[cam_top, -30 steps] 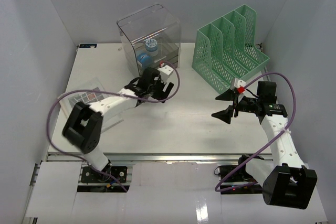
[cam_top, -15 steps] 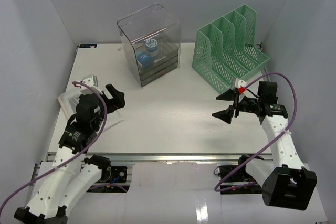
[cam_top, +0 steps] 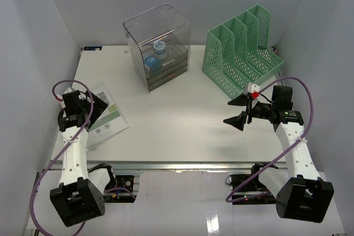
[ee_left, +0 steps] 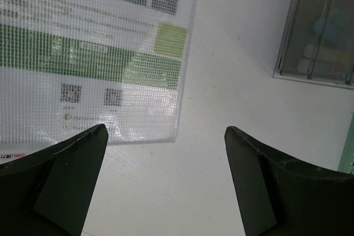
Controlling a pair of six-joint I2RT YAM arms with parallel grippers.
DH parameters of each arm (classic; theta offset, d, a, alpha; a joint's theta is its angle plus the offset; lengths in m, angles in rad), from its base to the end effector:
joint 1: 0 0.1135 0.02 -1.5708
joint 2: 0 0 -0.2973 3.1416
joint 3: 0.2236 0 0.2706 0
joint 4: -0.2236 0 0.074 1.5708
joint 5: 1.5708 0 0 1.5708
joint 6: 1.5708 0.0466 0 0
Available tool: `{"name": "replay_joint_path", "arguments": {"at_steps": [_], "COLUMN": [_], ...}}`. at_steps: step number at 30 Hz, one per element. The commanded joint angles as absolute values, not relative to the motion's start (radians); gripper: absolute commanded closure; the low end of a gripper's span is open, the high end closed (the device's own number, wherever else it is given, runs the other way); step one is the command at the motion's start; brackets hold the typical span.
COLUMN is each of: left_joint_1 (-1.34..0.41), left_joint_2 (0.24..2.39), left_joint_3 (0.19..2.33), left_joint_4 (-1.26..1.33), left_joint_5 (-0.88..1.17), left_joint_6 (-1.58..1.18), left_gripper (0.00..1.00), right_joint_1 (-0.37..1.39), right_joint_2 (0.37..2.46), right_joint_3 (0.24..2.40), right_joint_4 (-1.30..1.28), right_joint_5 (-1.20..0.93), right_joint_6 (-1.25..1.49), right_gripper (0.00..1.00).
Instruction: Organize the desk
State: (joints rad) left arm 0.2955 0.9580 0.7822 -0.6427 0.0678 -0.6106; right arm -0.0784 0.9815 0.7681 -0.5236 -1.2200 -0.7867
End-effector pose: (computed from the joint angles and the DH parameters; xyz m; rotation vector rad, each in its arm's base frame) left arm 0.1938 0.0557 0.2817 -1.0212 2.1711 -0.2290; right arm 0.1948 0.0286 0.3029 -1.1443 1.4919 0.8063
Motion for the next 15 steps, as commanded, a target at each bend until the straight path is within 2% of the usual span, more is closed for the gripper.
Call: {"name": "replay_joint_path", "arguments": {"at_steps": [1, 4, 7, 11, 15], "left_joint_1": [0.296, 0.284, 0.263, 0.261, 0.266], "left_joint_2": [0.892, 0.786, 0.694, 0.65, 0.752], "left_joint_3": [0.787, 0.694, 0.628, 0.614, 0.676], "left_joint_4": [-0.621, -0.579, -0.557, -0.572, -0.559], "left_joint_5": [0.197, 0.299, 0.319, 0.171, 0.047], "left_joint_6": [-0.609, -0.612, -0.608, -0.627, -0.641], "left_gripper": [0.02, 0.02, 0.02, 0.02, 0.02], "right_joint_1": [-0.076, -0.011, 0.139, 0.351, 0.499], "right_joint_2": [0.995, 1.025, 1.067, 1.138, 1.237], "right_joint_3": [0.764, 0.773, 0.793, 0.83, 0.913], "right_joint_4": [-0.52, -0.559, -0.563, -0.527, -0.509], "right_joint_5": [-1.286, -1.297, -1.077, -0.931, -0.826], "right_joint_6": [-0.746, -0.742, -0.734, -0.668, -0.58], "right_gripper": [0.1, 0.1, 0.09, 0.09, 0.1]}}
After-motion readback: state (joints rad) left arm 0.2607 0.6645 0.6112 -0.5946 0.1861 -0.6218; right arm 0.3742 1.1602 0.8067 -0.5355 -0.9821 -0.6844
